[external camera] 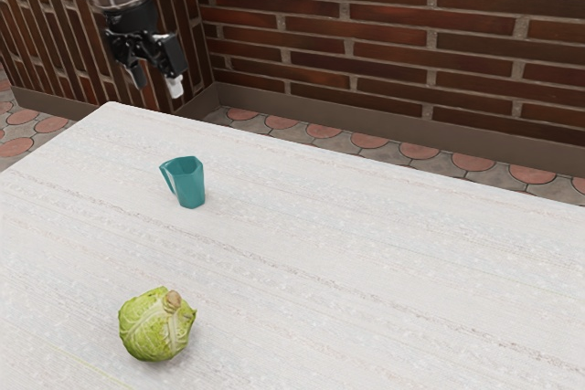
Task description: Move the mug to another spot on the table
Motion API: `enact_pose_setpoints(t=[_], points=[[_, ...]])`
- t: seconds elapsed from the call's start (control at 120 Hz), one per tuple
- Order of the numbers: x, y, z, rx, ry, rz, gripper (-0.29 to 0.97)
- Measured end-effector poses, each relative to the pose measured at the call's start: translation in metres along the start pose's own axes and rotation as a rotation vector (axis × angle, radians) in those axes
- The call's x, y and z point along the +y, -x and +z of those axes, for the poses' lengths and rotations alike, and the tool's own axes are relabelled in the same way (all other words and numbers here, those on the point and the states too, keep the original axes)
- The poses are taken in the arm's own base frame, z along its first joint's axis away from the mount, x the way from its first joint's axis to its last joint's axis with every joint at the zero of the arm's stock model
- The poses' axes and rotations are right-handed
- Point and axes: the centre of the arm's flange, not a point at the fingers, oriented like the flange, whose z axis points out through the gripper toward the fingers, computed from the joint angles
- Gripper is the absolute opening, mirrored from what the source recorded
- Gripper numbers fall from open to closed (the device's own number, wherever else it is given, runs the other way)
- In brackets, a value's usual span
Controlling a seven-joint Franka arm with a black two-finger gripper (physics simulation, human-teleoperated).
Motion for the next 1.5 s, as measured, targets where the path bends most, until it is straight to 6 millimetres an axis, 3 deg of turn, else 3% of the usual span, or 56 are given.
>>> enact_pose_setpoints(t=[0.167,0.283,0.525,0.642,0.858,0.9,1.042,1.158,1.233,1.333,1.425,1.5], points=[[-0.004,-0.006,0.012,-0.02,0.0,-0.007,0.66],[-0.013,-0.018,0.036,-0.055,0.004,-0.025,0.66],[-0.092,-0.038,0.091,-0.123,0.027,-0.168,0.66],[-0.109,-0.042,0.117,-0.16,0.043,-0.204,0.66],[-0.13,-0.043,0.148,-0.203,0.065,-0.265,0.66],[-0.138,-0.05,0.148,-0.19,0.064,-0.29,0.66],[-0.175,-0.074,0.15,-0.132,0.102,-0.424,0.66],[-0.185,-0.094,0.16,-0.093,0.155,-0.543,0.66],[-0.203,-0.101,0.173,-0.069,0.188,-0.647,0.66],[-0.223,-0.112,0.174,-0.023,0.22,-0.778,0.66],[-0.251,-0.113,0.201,-0.032,0.238,-0.917,0.66],[-0.262,-0.115,0.214,-0.04,0.251,-1.019,0.66]])
